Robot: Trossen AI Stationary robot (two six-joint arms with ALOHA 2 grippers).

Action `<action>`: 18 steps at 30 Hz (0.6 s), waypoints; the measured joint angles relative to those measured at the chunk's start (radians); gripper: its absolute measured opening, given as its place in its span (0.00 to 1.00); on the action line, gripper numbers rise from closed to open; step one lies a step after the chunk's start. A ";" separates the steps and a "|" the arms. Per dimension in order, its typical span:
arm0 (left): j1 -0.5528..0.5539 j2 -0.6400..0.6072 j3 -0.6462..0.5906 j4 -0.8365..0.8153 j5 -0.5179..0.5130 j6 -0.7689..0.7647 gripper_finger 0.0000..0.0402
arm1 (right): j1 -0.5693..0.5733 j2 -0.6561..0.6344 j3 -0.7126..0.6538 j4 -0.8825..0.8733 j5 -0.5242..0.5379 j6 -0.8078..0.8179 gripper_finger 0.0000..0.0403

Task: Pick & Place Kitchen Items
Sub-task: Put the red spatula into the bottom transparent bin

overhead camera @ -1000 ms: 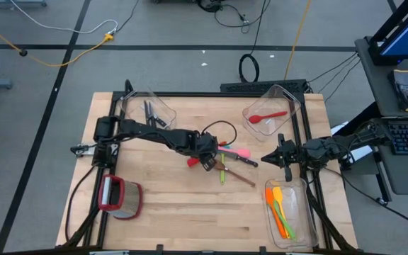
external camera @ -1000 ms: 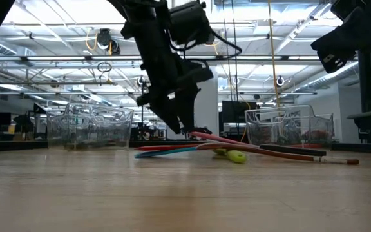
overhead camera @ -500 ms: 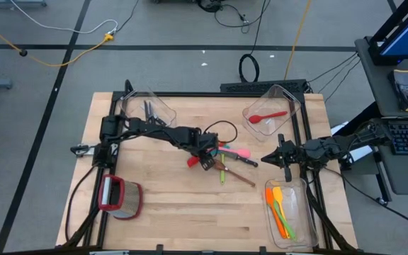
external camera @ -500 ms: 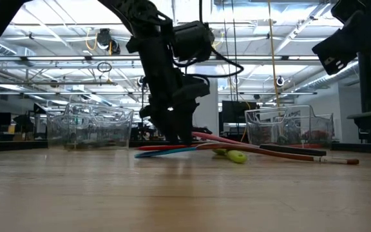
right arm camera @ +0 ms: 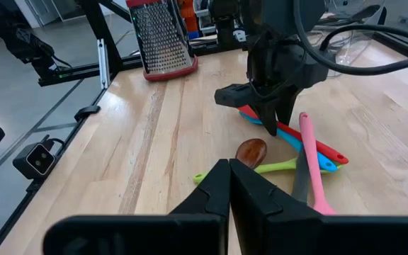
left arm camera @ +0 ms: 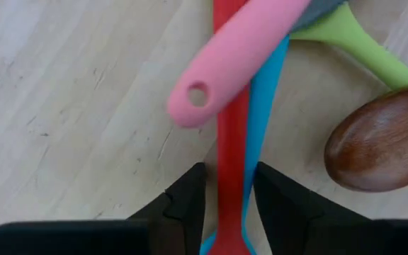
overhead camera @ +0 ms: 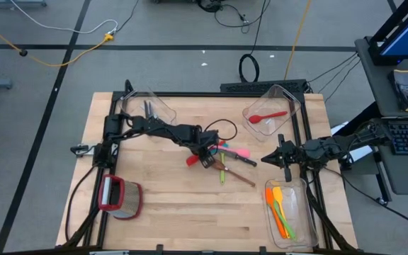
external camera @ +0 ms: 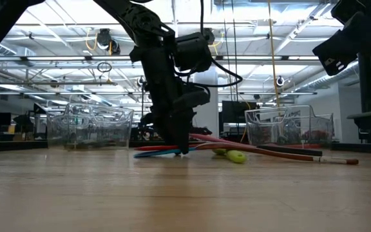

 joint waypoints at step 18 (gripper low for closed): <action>0.006 -0.035 -0.003 -0.023 0.004 0.011 0.23 | 0.000 0.000 0.000 0.000 0.000 0.000 0.00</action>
